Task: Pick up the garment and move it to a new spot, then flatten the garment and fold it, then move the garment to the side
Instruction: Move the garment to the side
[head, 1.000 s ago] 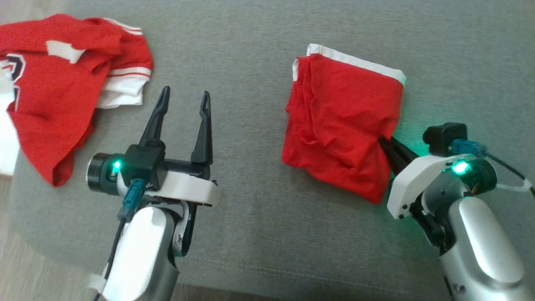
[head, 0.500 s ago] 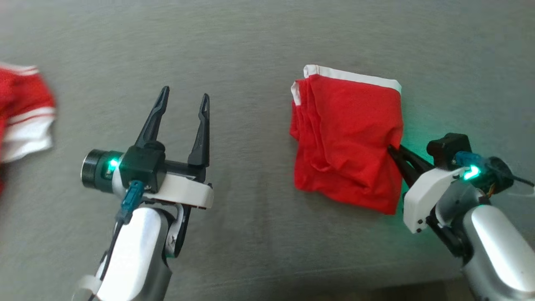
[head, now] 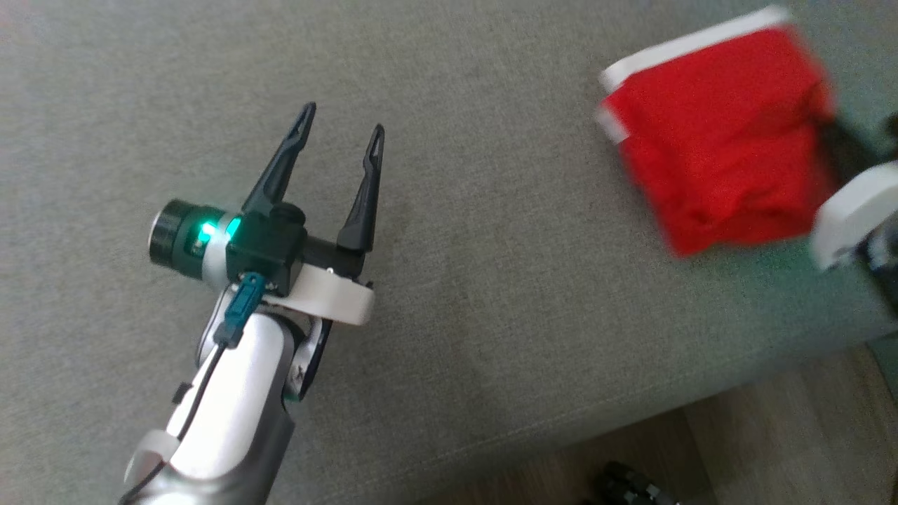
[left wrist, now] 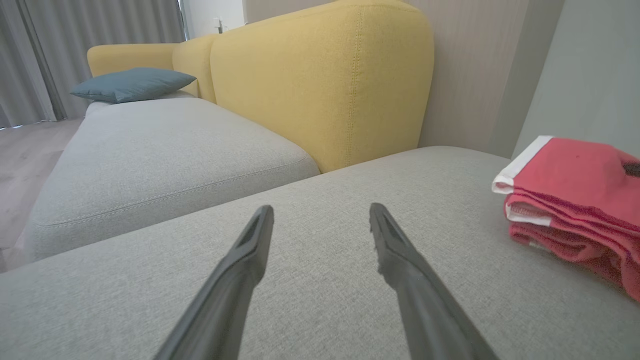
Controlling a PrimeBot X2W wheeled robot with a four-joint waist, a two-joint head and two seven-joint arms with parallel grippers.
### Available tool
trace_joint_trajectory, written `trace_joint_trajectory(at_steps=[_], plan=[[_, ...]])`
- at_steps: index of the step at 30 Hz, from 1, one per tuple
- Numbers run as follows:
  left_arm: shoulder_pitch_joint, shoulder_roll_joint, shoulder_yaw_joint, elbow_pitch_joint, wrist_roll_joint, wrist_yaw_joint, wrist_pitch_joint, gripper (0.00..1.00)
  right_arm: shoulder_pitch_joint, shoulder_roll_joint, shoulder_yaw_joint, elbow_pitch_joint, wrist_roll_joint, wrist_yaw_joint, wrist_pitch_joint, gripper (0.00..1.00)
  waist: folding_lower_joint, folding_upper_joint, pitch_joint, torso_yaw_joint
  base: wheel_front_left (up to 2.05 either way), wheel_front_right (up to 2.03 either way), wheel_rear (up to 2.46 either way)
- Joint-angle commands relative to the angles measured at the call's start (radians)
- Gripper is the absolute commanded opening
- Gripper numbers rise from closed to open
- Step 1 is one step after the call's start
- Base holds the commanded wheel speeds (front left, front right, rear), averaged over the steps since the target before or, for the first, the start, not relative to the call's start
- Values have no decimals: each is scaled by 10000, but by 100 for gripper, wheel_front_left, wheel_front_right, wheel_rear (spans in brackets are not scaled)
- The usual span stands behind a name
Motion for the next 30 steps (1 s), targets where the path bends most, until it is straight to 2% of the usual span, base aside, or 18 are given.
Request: trace_joint_trajectory(at_steps=[1,10,23,24,25,28,29,30], plan=[[-398,148,266,-404,151,35,-17,100,-338,-465,-372,-8,-142,65,-161,0,0,0,328,-165,0,0,0],[-855,144,-27,-632,287,-60,24,100,-1098,-571,-2219,1143,-264,65,-599,0,0,0,882,-75,0,0,0],[-1526,195,-357,-741,451,-227,55,100,-1761,-220,-3467,2321,-457,65,-1291,0,0,0,1716,235,0,0,0],[-1546,206,-363,-734,446,-228,51,100,-1816,-189,-3579,2446,-514,65,-1371,8,0,0,1746,259,0,0,0],[-1560,217,-363,-720,437,-225,47,100,-1864,-151,-3683,2575,-567,65,-1444,33,0,0,1764,281,0,0,0],[-1567,241,-363,-665,396,-208,30,100,-1944,-28,-3871,2865,-771,65,-1655,47,0,0,1750,330,0,0,0],[-1551,246,-360,-639,378,-193,22,100,-1945,26,-3931,2944,-860,65,-1700,61,0,0,1711,336,0,0,0],[-1521,244,-364,-611,358,-178,13,100,-1929,71,-3990,3019,-959,65,-1739,82,0,0,1650,349,0,0,0]])
